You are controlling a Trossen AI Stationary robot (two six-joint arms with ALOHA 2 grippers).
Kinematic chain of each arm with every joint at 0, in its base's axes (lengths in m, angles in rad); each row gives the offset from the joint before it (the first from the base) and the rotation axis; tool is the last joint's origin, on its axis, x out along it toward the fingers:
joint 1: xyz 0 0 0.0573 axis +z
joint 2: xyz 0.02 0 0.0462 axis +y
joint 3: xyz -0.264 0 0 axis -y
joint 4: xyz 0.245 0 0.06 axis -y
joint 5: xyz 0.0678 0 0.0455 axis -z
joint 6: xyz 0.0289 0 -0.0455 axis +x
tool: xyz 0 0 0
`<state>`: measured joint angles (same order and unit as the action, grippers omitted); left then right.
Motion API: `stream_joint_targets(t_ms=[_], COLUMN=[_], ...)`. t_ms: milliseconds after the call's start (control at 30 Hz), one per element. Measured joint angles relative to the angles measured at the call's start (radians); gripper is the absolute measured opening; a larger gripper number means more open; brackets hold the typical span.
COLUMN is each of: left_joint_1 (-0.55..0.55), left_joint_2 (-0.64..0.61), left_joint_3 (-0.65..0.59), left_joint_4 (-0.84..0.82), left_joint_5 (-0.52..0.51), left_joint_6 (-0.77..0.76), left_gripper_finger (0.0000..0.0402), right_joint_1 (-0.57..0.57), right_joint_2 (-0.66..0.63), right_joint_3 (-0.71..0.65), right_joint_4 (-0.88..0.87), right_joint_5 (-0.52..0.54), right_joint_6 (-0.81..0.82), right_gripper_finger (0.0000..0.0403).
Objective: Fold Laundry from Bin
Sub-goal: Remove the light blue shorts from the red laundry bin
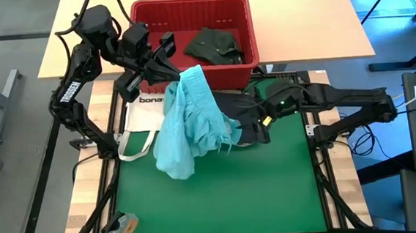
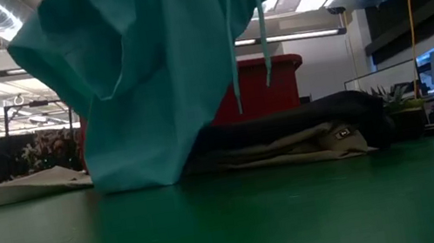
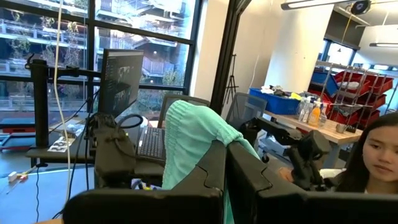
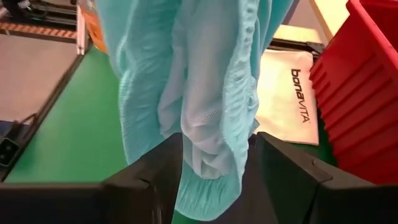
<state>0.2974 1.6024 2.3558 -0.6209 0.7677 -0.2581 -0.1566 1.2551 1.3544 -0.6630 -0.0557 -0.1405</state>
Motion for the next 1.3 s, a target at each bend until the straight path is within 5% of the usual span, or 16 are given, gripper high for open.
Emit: stream_joint_targets(t_ms=[400,667,800,1300], left_joint_1=[0.000,0.000,0.001,0.002], left_joint_2=[0.000,0.000,0.000,0.013], left_joint_3=[0.000,0.000,0.001,0.002], left_joint_4=[0.000,0.000,-0.014,-0.449], left_joint_5=[0.000,0.000,-0.014,-0.691], left_joint_6=[0.000,0.000,0.009,0.341], left_gripper_finger=[0.0000,0.0000,0.0000,0.0000], right_joint_1=[-0.001,-0.001,-0.001,-0.001], right_joint_2=[0.087,0.083,0.057,0.001], right_joint_3=[0.000,0.000,0.002,0.281], right_joint_4=[0.010,-0.002,-0.044,-0.508], right_joint_5=[0.156,0.037,0.037,0.077], right_joint_6=[-0.023,-0.022,0.017,0.372], right_gripper_finger=[0.0191,0.0025,0.0021,0.0006])
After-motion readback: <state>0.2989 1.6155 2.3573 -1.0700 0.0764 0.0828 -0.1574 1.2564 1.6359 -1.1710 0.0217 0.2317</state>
